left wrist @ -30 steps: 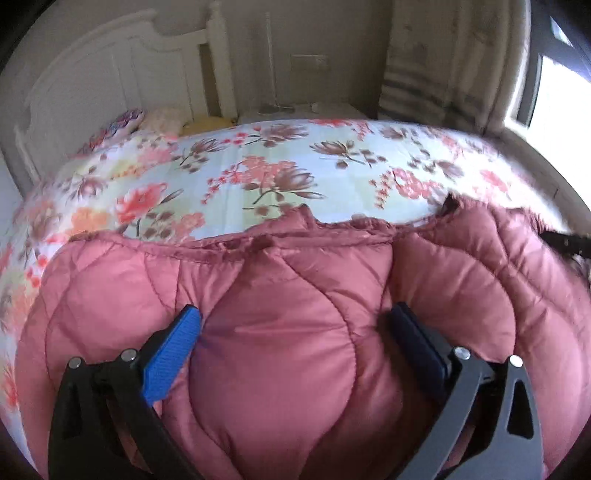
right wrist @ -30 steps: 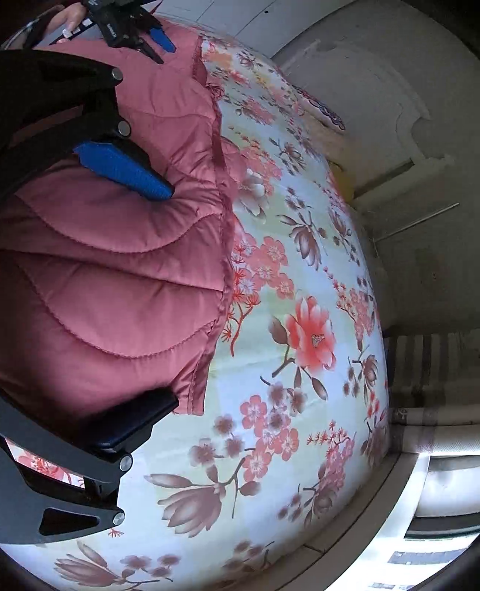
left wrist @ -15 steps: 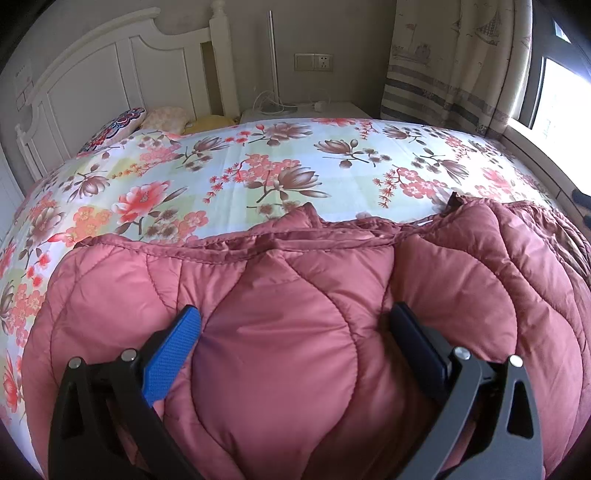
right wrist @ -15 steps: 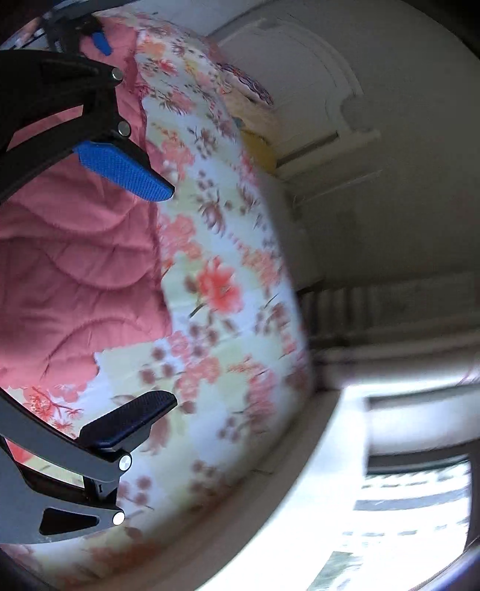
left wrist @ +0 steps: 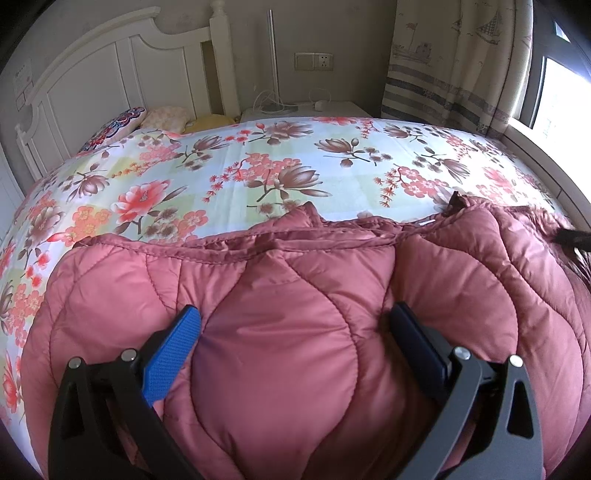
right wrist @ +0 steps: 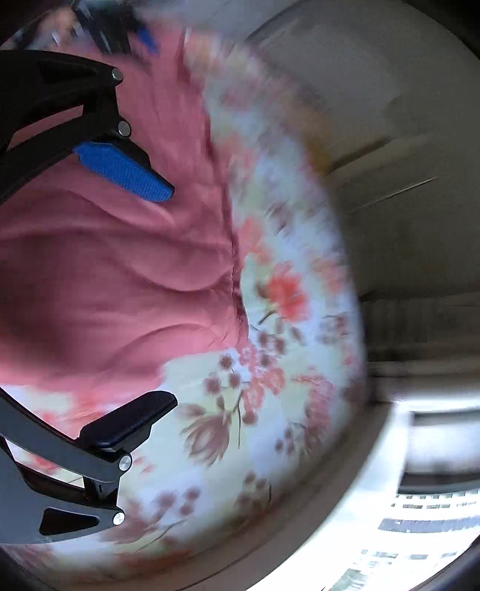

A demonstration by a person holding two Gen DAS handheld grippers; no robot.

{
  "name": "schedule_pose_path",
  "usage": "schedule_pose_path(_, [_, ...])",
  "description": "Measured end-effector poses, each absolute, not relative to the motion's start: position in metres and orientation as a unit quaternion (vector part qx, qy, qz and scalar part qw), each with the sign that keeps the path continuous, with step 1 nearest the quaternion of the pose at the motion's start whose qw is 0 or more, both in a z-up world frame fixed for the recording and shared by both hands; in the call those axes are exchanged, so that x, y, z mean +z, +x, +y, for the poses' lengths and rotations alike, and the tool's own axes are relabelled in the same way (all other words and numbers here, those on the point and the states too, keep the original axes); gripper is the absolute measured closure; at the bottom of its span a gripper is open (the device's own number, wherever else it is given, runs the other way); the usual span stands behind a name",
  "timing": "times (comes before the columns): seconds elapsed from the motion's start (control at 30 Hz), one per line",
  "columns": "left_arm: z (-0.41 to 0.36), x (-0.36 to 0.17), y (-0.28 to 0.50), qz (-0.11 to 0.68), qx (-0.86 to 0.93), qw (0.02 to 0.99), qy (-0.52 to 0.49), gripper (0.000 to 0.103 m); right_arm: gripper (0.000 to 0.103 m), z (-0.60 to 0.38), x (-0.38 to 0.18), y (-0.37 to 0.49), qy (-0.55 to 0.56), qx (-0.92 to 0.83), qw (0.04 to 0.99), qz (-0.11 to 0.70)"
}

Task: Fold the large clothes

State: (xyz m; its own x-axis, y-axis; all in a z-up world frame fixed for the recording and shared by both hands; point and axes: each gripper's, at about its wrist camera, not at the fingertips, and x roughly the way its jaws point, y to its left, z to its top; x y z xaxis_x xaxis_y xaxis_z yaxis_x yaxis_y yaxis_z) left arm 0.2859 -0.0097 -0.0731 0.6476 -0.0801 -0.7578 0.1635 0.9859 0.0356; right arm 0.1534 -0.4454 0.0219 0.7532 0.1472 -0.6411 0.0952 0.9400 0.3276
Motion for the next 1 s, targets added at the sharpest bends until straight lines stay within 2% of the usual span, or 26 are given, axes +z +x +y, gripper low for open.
schedule_pose_path(0.1, [-0.010, -0.073, 0.286, 0.415, -0.067, 0.906, 0.050, 0.002, 0.005, -0.453, 0.028, 0.072, 0.225, 0.068, 0.928, 0.290])
schedule_pose_path(0.2, [-0.010, -0.073, 0.286, 0.414, -0.066, 0.906, 0.052, 0.002, 0.005, -0.456, 0.004, 0.005, 0.287, 0.108, 0.900, 0.311])
schedule_pose_path(0.33, [-0.009, -0.074, 0.287, 0.414, -0.065, 0.906, 0.052, 0.002, 0.005, -0.446, -0.028, -0.029, 0.344, 0.159, 0.860, 0.343])
schedule_pose_path(0.57, [-0.008, -0.074, 0.287, 0.414, -0.067, 0.906, 0.051, 0.002, 0.004, -0.405, -0.058, 0.020, 0.345, 0.146, 0.841, 0.390])
schedule_pose_path(0.67, [-0.008, -0.075, 0.288, 0.415, -0.069, 0.906, 0.049, 0.002, 0.004, -0.386, -0.052, 0.051, 0.313, 0.089, 0.868, 0.374])
schedule_pose_path(0.73, [-0.008, -0.076, 0.289, 0.415, -0.071, 0.906, 0.046, 0.002, 0.004, -0.381, -0.053, 0.081, 0.353, 0.060, 0.859, 0.366])
schedule_pose_path(0.87, [-0.009, -0.077, 0.289, 0.415, -0.072, 0.906, 0.047, 0.002, 0.004, -0.387, -0.053, 0.112, 0.404, -0.008, 0.866, 0.295])
schedule_pose_path(0.9, [-0.010, -0.077, 0.289, 0.414, -0.073, 0.906, 0.048, 0.002, 0.012, -0.388, -0.054, 0.118, 0.420, 0.015, 0.867, 0.269])
schedule_pose_path(0.93, [-0.010, -0.078, 0.289, 0.414, -0.074, 0.906, 0.049, 0.002, 0.048, -0.388, -0.054, 0.122, 0.417, 0.022, 0.870, 0.262])
schedule_pose_path(0.97, [-0.010, -0.077, 0.289, 0.414, -0.073, 0.906, 0.048, 0.002, 0.066, -0.390, -0.053, 0.121, 0.410, 0.030, 0.876, 0.251])
schedule_pose_path(1.0, [-0.009, -0.077, 0.290, 0.414, -0.069, 0.907, 0.045, 0.002, 0.069, -0.391, -0.050, 0.117, 0.409, 0.044, 0.880, 0.238])
